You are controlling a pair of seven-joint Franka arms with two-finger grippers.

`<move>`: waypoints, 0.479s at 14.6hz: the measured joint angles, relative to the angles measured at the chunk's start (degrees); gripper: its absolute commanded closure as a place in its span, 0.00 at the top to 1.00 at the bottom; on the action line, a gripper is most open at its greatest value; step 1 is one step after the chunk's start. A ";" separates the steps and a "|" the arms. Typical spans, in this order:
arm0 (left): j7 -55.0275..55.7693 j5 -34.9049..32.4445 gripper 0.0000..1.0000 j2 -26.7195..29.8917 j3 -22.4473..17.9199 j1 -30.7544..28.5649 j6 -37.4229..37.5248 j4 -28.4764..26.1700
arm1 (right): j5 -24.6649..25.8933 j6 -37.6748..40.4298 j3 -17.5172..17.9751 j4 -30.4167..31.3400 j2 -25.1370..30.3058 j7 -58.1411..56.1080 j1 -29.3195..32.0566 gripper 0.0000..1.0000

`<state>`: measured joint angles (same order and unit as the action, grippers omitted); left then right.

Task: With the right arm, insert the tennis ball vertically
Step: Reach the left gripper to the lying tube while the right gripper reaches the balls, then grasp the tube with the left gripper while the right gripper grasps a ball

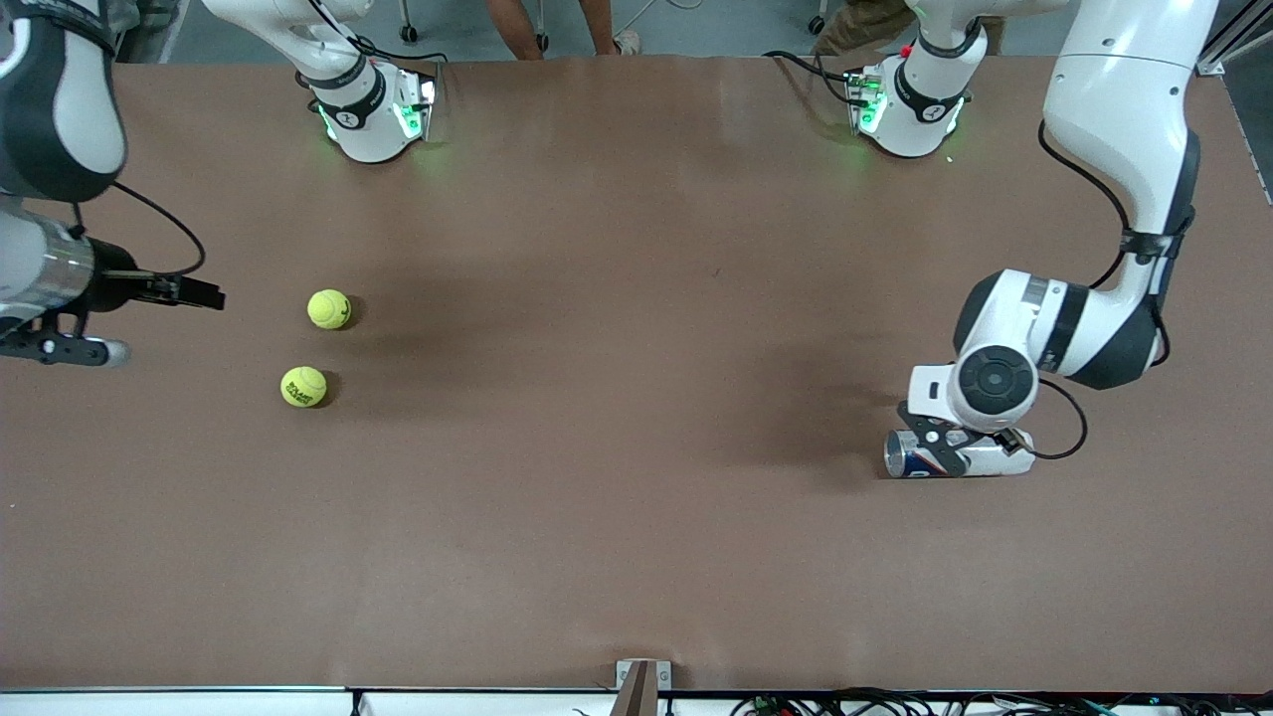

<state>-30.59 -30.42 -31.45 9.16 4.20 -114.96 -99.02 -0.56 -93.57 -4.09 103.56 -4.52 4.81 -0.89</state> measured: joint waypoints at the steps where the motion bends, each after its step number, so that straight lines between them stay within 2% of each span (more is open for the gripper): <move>1: -0.13 -1.84 0.99 -0.40 -0.01 0.51 0.00 0.51 | 0.00 -2.36 0.00 2.90 0.84 0.42 -0.26 1.00; 3: -0.14 -6.03 1.00 -1.15 0.01 1.31 0.00 1.27 | -0.01 -7.65 -0.02 9.65 3.01 0.60 -0.36 1.00; 7: 0.74 -9.44 1.00 -3.99 -0.25 2.96 0.01 2.06 | -0.02 -21.23 -0.10 24.92 6.89 0.73 -0.34 1.00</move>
<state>-29.85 -39.86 -35.44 8.91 7.16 -114.95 -96.96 -0.58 -114.80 -4.18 128.48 2.37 5.54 -1.23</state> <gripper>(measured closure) 0.000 0.000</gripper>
